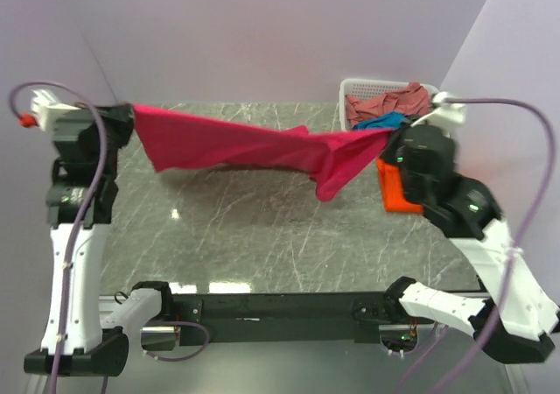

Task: Fold and stack the t-shirts
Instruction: Flatten the tshirt out

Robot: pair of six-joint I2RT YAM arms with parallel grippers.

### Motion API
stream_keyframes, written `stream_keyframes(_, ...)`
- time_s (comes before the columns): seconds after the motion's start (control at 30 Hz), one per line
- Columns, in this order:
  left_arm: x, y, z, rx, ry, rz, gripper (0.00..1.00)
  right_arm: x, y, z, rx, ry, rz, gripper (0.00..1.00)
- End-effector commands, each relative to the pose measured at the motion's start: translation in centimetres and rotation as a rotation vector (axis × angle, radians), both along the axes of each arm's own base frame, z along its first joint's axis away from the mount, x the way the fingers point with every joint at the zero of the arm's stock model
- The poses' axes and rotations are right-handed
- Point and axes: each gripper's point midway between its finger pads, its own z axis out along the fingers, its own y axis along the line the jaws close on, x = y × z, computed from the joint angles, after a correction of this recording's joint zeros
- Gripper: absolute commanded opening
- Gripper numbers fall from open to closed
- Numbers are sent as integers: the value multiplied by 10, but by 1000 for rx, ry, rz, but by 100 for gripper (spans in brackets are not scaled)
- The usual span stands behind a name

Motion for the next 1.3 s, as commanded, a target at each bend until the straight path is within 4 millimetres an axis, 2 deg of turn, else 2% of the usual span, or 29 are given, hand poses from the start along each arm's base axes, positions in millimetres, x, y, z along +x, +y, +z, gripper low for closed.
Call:
stream_keyframes(0.0, -40, 9, 97, 70, -230, 38, 1, -25, -28, 103, -11, -267, 42, 0)
stream_keyframes(0.07, -60, 6, 133, 116, -324, 17, 1, -47, -34, 149, 4, -377, 121, 0)
stream_keyframes(0.1, -82, 2, 165, 136, -408, -3, 1, -56, -35, 164, 11, -413, 153, 0)
stream_keyframes(0.13, -93, 1, 179, 170, -439, -12, 1, -66, -37, 174, 0, -434, 187, 0)
stream_keyframes(0.17, -103, -1, 192, 185, -472, -17, 1, -86, -37, 201, 31, -508, 260, 0)
stream_keyframes(0.2, -125, -3, 217, 198, -542, -21, 1, -96, -37, 211, 37, -536, 294, 0)
stream_keyframes(0.3, -160, -12, 253, 246, -660, -60, 1, -132, -41, 241, 47, -645, 402, 0)
stream_keyframes(0.37, -173, -15, 264, 269, -699, -72, 1, -148, -50, 255, 55, -698, 412, 0)
stream_keyframes(0.47, -182, -11, 274, 276, -728, -45, 1, -154, -54, 266, 37, -740, 413, 0)
stream_keyframes(0.57, -166, -10, 268, 275, -698, -41, 1, -137, -62, 269, 8, -723, 320, 0)
stream_keyframes(0.63, -134, -9, 252, 274, -629, -49, 1, -110, -67, 260, -53, -666, 203, 0)
stream_keyframes(0.7, -88, -6, 221, 264, -525, -43, 1, -89, -70, 253, -84, -633, 113, 0)
stream_keyframes(0.73, -73, -4, 213, 269, -510, -32, 1, -63, -69, 227, -158, -539, 24, 0)
stream_keyframes(0.77, -40, -1, 181, 265, -417, -25, 1, -52, -68, 217, -189, -508, -15, 0)
stream_keyframes(0.8, -22, 6, 162, 259, -363, 4, 1, -39, -65, 205, -220, -476, -45, 1)
stream_keyframes(0.83, -6, 7, 145, 277, -322, 7, 1, -11, -60, 180, -276, -413, -85, 1)
stream_keyframes(0.87, 26, 9, 105, 281, -239, 5, 1, 7, -48, 168, -287, -391, -37, 1)
stream_keyframes(0.9, 41, 12, 85, 284, -200, 16, 1, 25, -41, 150, -288, -352, -4, 1)
stream_keyframes(0.93, 56, 14, 63, 296, -156, 18, 1, 60, -40, 110, -294, -258, -4, 2)
stream_keyframes(0.97, 82, 16, 19, 301, -67, 16, 1, 79, -21, 89, -287, -232, 91, 2)
stream_keyframes(1.0, 96, 19, -4, 310, -19, 24, 1, 97, -12, 74, -284, -230, 122, 2)
stream_keyframes(1.03, 108, 25, -29, 334, 35, 46, 1, 124, 5, 21, -309, -126, 186, 4)
stream_keyframes(1.07, 135, 29, -73, 351, 111, 55, 2, 137, 26, -2, -271, -99, 269, 5)
stream_keyframes(1.1, 148, 32, -97, 366, 165, 58, 4, 149, 40, -26, -261, -62, 325, 5)
stream_keyframes(1.13, 161, 34, -122, 389, 232, 48, 8, 171, 55, -71, -256, 17, 370, 8)
stream_keyframes(1.17, 182, 44, -181, 389, 369, 30, 20, 182, 66, -90, -248, 49, 404, 11)
stream_keyframes(1.2, 191, 46, -188, 383, 441, 15, 27, 190, 75, -115, -236, 114, 438, 17)
stream_keyframes(1.23, 200, 47, -202, 380, 497, 5, 39, 211, 84, -145, -237, 195, 443, 39)
stream_keyframes(1.27, 220, 52, -216, 386, 539, 25, 61, 220, 88, -159, -233, 239, 446, 46)
